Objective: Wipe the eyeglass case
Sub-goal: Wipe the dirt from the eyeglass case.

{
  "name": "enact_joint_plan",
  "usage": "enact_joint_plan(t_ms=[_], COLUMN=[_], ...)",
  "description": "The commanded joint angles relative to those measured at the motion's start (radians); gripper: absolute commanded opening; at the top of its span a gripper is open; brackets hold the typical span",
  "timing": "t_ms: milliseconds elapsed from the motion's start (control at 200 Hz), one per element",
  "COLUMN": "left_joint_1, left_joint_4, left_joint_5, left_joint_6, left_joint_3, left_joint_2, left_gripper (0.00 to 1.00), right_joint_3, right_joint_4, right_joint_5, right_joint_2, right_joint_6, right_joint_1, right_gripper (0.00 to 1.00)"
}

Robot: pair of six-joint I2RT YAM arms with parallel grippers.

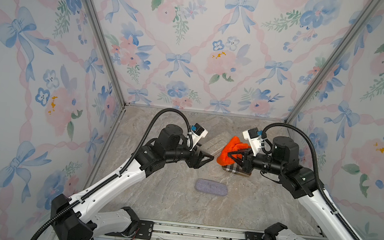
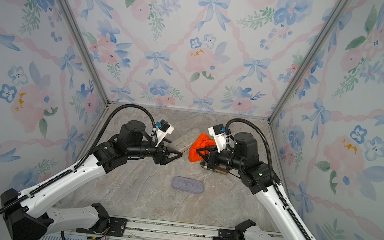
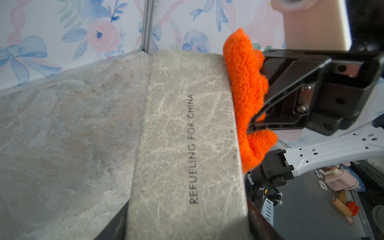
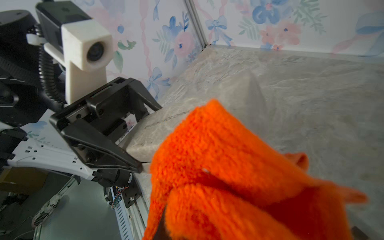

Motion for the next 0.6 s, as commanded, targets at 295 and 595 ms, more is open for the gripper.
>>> enact_joint_plan(t_ms=[295, 595], left_joint_1=[-0.018, -0.007], left_joint_4=[0.053, 0.016], left_joint_5=[0.217, 0.305], left_joint_6=[0.01, 0.047], left_joint_3=[0.017, -0.022], left_joint_2=[0.026, -0.041], left_gripper=[0.27, 0.26], right_joint_3=[-0.035, 0.028], right_joint_4=[0.179, 0.072], right_joint_5=[0.046, -0.063], right_joint_2=[0.027, 0.054], right_joint_6=[0.068, 0.005], right_joint_1=[0.201, -0.113], right_gripper=[0.0, 0.0])
